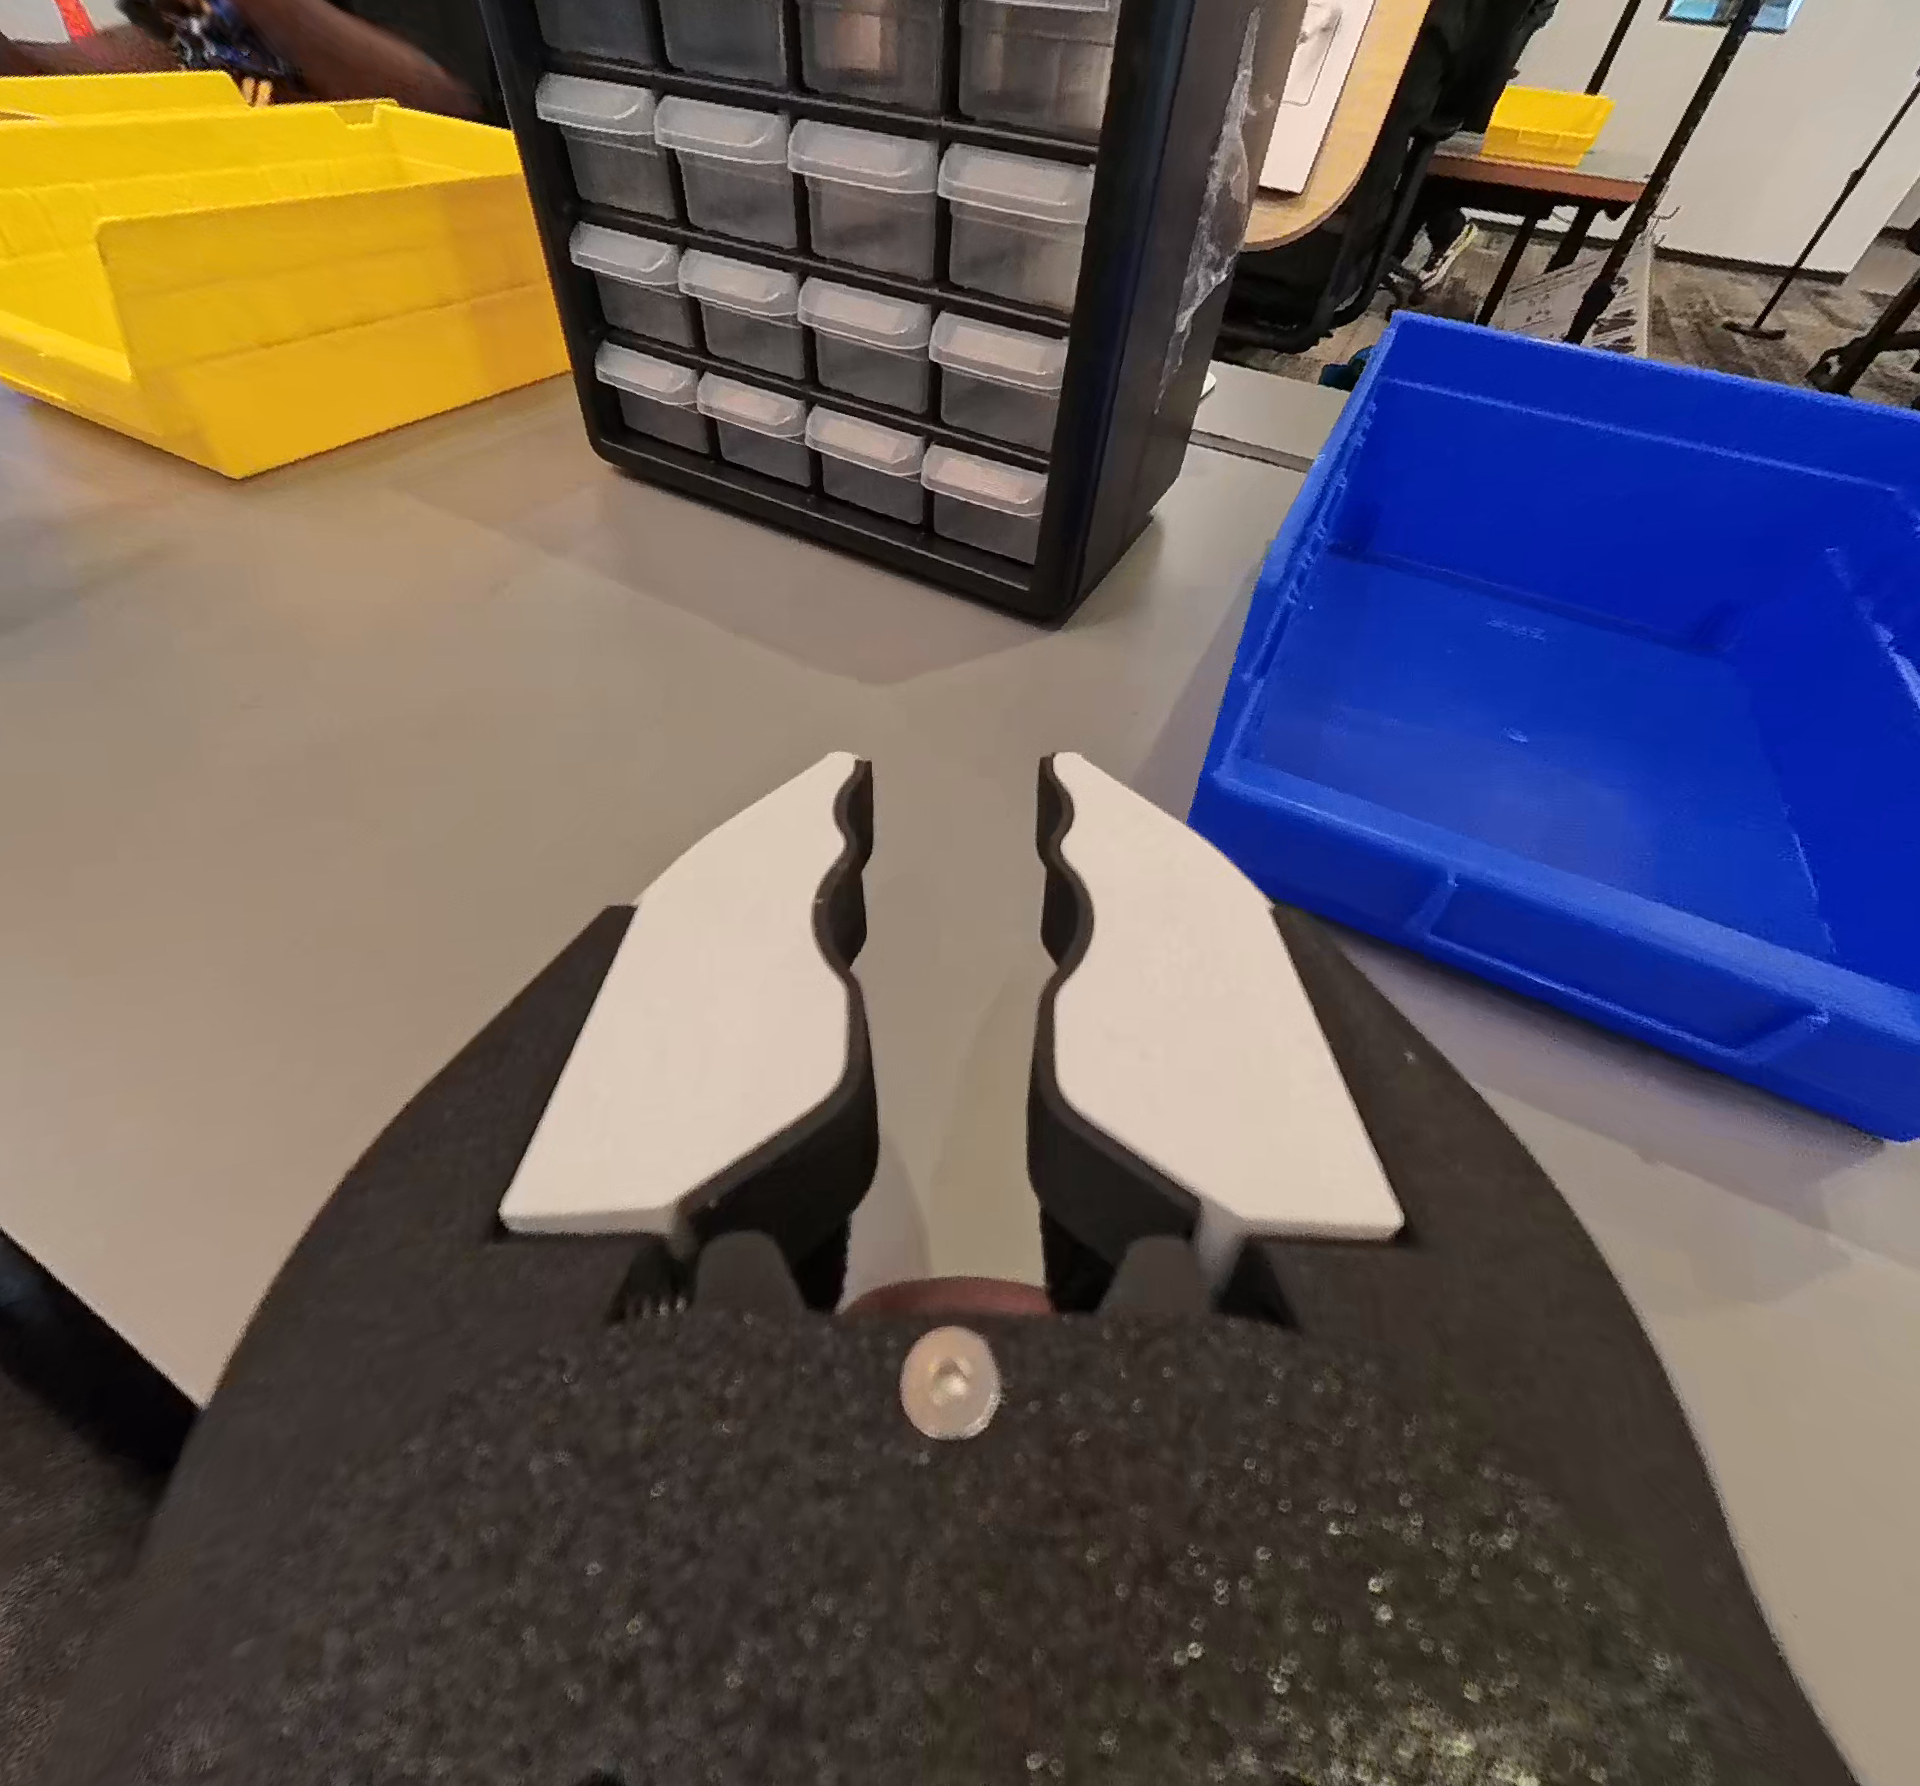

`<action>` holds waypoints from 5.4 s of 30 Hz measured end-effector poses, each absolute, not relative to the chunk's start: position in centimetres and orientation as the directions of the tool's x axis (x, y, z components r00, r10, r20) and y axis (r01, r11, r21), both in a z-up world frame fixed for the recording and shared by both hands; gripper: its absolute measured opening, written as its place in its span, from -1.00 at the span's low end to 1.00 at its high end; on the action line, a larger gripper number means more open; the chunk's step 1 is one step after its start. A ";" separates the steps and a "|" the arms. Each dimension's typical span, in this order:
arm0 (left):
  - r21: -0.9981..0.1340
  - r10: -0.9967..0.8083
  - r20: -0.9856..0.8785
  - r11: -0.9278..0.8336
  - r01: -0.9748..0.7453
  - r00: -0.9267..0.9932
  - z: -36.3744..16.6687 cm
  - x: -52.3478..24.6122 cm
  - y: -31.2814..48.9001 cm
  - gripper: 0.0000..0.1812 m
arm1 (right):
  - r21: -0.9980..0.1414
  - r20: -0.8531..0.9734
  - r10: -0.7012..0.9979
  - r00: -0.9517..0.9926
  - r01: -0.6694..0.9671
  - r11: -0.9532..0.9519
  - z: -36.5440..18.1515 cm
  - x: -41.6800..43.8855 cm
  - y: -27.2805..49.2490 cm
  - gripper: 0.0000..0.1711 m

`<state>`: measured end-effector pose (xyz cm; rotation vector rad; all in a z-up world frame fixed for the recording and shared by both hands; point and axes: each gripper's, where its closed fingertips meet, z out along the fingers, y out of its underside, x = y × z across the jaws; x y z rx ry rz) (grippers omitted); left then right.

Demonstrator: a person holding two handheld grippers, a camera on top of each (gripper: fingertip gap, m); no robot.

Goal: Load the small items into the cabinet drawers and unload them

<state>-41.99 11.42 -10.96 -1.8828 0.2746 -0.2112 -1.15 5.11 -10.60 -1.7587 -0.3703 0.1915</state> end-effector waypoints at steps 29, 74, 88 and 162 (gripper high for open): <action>-0.522 -0.245 -0.826 -0.012 -0.853 0.508 -7.5 -31.2 19.3 -0.49 | -0.970 0.064 0.376 0.924 0.147 -0.196 -11.0 -2.0 5.1 -0.66; -0.918 -0.373 -0.334 -0.080 -0.389 0.866 -5.7 -25.7 22.9 -0.20 | -0.958 0.047 0.451 0.891 0.168 -0.232 -11.2 -5.3 6.1 -0.64; -0.950 -0.321 -0.048 -0.277 -0.142 0.946 -7.2 -25.0 26.3 -0.26 | -0.953 0.020 0.438 0.899 0.149 -0.262 -12.0 -3.9 5.7 -0.64; -0.250 -0.758 0.004 -0.632 -0.733 0.652 -17.5 -48.1 25.1 -0.42 | -0.998 -0.029 0.185 0.982 -0.017 -0.067 -7.4 -25.9 24.9 -0.18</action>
